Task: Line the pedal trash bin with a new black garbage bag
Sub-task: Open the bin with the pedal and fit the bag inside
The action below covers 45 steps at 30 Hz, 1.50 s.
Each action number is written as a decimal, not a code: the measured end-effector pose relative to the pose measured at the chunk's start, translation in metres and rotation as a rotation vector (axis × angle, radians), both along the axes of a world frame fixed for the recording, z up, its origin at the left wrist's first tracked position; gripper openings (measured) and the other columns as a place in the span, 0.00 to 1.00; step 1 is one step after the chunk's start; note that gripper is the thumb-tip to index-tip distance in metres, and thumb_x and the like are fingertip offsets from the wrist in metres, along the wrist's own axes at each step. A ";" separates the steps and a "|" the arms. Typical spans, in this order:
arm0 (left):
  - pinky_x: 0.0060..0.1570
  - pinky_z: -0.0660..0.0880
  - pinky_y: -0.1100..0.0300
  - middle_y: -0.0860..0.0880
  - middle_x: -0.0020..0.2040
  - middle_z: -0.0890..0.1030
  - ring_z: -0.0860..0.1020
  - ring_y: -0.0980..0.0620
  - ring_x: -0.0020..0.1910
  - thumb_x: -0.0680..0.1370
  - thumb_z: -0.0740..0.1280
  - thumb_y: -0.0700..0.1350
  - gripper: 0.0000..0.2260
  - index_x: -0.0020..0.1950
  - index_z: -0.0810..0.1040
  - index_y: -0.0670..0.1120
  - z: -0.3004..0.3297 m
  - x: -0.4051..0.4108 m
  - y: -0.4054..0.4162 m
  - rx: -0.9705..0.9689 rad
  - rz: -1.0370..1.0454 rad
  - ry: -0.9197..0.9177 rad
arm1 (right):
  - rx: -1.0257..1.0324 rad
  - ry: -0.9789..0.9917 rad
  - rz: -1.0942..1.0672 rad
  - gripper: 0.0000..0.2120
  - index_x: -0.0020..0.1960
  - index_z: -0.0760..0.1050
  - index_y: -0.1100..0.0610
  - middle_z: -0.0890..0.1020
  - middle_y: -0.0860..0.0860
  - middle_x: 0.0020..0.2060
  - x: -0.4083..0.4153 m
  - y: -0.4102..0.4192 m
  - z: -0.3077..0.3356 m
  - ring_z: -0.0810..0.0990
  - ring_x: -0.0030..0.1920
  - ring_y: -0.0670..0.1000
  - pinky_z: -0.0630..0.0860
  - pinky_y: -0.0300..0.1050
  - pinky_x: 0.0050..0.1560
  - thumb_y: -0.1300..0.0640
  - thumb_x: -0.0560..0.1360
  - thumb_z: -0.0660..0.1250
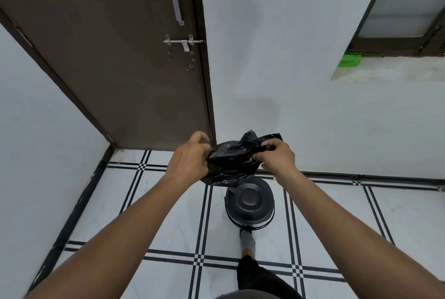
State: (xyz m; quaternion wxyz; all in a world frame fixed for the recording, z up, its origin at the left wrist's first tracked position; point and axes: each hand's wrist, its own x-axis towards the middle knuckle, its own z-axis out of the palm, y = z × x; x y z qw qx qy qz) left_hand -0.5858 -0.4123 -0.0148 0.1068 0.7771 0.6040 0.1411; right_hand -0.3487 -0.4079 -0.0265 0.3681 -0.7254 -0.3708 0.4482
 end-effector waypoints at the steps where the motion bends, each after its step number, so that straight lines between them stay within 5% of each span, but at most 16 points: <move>1: 0.39 0.78 0.51 0.55 0.69 0.69 0.81 0.44 0.40 0.69 0.69 0.34 0.13 0.43 0.76 0.52 0.000 0.002 0.004 -0.050 -0.072 0.018 | 0.003 0.057 -0.030 0.18 0.50 0.77 0.52 0.82 0.52 0.47 0.000 0.004 -0.001 0.83 0.43 0.51 0.85 0.49 0.46 0.65 0.65 0.77; 3: 0.37 0.76 0.55 0.58 0.70 0.62 0.80 0.48 0.43 0.72 0.68 0.36 0.23 0.57 0.78 0.63 0.003 0.008 0.013 -0.205 -0.147 0.050 | 0.028 0.090 -0.064 0.18 0.47 0.74 0.52 0.81 0.52 0.47 0.002 0.011 -0.004 0.84 0.45 0.52 0.85 0.51 0.46 0.65 0.64 0.78; 5: 0.39 0.73 0.59 0.59 0.64 0.68 0.78 0.51 0.49 0.73 0.63 0.37 0.28 0.63 0.78 0.67 0.004 0.016 0.022 -0.332 -0.126 0.119 | 0.088 0.008 -0.045 0.17 0.43 0.72 0.51 0.81 0.50 0.42 0.005 0.018 -0.006 0.82 0.40 0.52 0.85 0.53 0.44 0.64 0.63 0.76; 8: 0.39 0.76 0.57 0.54 0.48 0.82 0.81 0.47 0.46 0.69 0.65 0.47 0.14 0.51 0.86 0.55 0.002 0.025 0.036 -0.321 0.069 0.132 | 0.166 -0.102 0.038 0.12 0.38 0.73 0.51 0.79 0.47 0.34 0.013 0.024 -0.009 0.76 0.32 0.51 0.82 0.47 0.38 0.67 0.64 0.70; 11: 0.35 0.73 0.59 0.50 0.38 0.82 0.81 0.46 0.40 0.71 0.71 0.54 0.09 0.42 0.84 0.49 -0.007 0.028 0.051 -0.233 0.275 0.084 | 0.182 -0.276 0.209 0.18 0.34 0.80 0.51 0.79 0.45 0.35 0.024 0.031 -0.017 0.76 0.37 0.49 0.73 0.35 0.35 0.72 0.66 0.61; 14: 0.36 0.71 0.58 0.49 0.40 0.81 0.80 0.45 0.41 0.76 0.71 0.49 0.04 0.45 0.84 0.50 -0.017 0.030 0.065 -0.142 0.337 0.070 | 0.084 -0.601 0.393 0.21 0.48 0.85 0.49 0.79 0.46 0.48 0.037 0.037 -0.026 0.78 0.48 0.52 0.75 0.42 0.46 0.69 0.69 0.62; 17: 0.38 0.71 0.56 0.47 0.47 0.81 0.81 0.42 0.46 0.77 0.68 0.40 0.13 0.57 0.83 0.53 -0.030 0.031 0.077 -0.085 0.226 0.168 | -0.001 -0.877 0.498 0.26 0.68 0.74 0.48 0.75 0.51 0.58 0.048 0.040 -0.038 0.79 0.54 0.57 0.75 0.46 0.45 0.63 0.72 0.65; 20: 0.37 0.75 0.52 0.46 0.49 0.74 0.81 0.41 0.42 0.76 0.67 0.36 0.23 0.67 0.79 0.56 -0.044 0.031 0.086 -0.049 0.087 0.319 | -0.070 -0.896 0.459 0.24 0.66 0.69 0.54 0.73 0.54 0.56 0.057 0.048 -0.051 0.80 0.48 0.60 0.74 0.47 0.39 0.63 0.70 0.66; 24: 0.32 0.72 0.53 0.45 0.50 0.73 0.79 0.40 0.34 0.72 0.69 0.33 0.18 0.57 0.83 0.50 -0.061 0.032 0.097 -0.031 0.074 0.378 | -0.134 -0.748 0.273 0.12 0.50 0.79 0.56 0.77 0.54 0.46 0.076 0.064 -0.073 0.79 0.40 0.58 0.73 0.43 0.36 0.63 0.67 0.66; 28: 0.42 0.67 0.54 0.49 0.41 0.78 0.74 0.44 0.48 0.64 0.73 0.39 0.09 0.43 0.86 0.47 -0.078 0.038 0.112 -0.068 0.040 0.479 | -0.256 -0.152 -0.138 0.02 0.35 0.76 0.61 0.78 0.55 0.32 0.091 0.087 -0.092 0.76 0.32 0.54 0.73 0.41 0.31 0.65 0.66 0.67; 31: 0.39 0.70 0.60 0.46 0.45 0.76 0.75 0.47 0.47 0.67 0.68 0.38 0.06 0.42 0.82 0.41 -0.096 0.053 0.128 -0.302 0.112 0.121 | -0.316 0.426 -0.365 0.09 0.44 0.79 0.61 0.80 0.57 0.36 0.095 0.108 -0.103 0.80 0.37 0.54 0.81 0.47 0.36 0.67 0.65 0.73; 33: 0.32 0.67 0.66 0.46 0.42 0.73 0.74 0.52 0.38 0.69 0.69 0.39 0.04 0.36 0.76 0.40 -0.102 0.068 0.137 -0.410 0.211 -0.139 | -0.312 0.586 -0.382 0.13 0.49 0.80 0.62 0.82 0.56 0.35 0.092 0.119 -0.109 0.82 0.35 0.54 0.82 0.49 0.37 0.67 0.64 0.75; 37: 0.31 0.73 0.69 0.53 0.32 0.82 0.80 0.58 0.31 0.68 0.78 0.46 0.09 0.33 0.81 0.47 -0.126 0.103 0.152 -0.733 0.348 -0.569 | -0.213 0.700 -0.324 0.15 0.51 0.78 0.64 0.82 0.61 0.39 0.086 0.140 -0.136 0.83 0.31 0.55 0.81 0.45 0.31 0.77 0.69 0.67; 40: 0.44 0.83 0.56 0.47 0.41 0.87 0.85 0.50 0.41 0.70 0.78 0.46 0.09 0.46 0.86 0.44 -0.158 0.115 0.161 -0.976 0.580 -0.861 | -0.131 0.456 -0.063 0.18 0.39 0.75 0.57 0.78 0.53 0.32 0.090 0.140 -0.164 0.78 0.33 0.51 0.76 0.37 0.32 0.80 0.68 0.64; 42: 0.43 0.82 0.53 0.43 0.39 0.84 0.82 0.45 0.39 0.73 0.73 0.39 0.03 0.44 0.83 0.41 -0.192 0.114 0.162 -0.923 0.764 -0.956 | -0.128 0.363 0.078 0.19 0.35 0.78 0.57 0.81 0.48 0.32 0.100 0.135 -0.189 0.79 0.36 0.49 0.77 0.34 0.35 0.80 0.69 0.64; 45: 0.33 0.69 0.59 0.45 0.34 0.73 0.71 0.46 0.34 0.72 0.67 0.36 0.08 0.34 0.72 0.43 -0.247 0.096 0.155 -0.630 0.830 -0.725 | -0.189 0.315 0.319 0.15 0.39 0.82 0.62 0.85 0.49 0.46 0.122 0.122 -0.236 0.83 0.48 0.52 0.81 0.43 0.47 0.79 0.69 0.64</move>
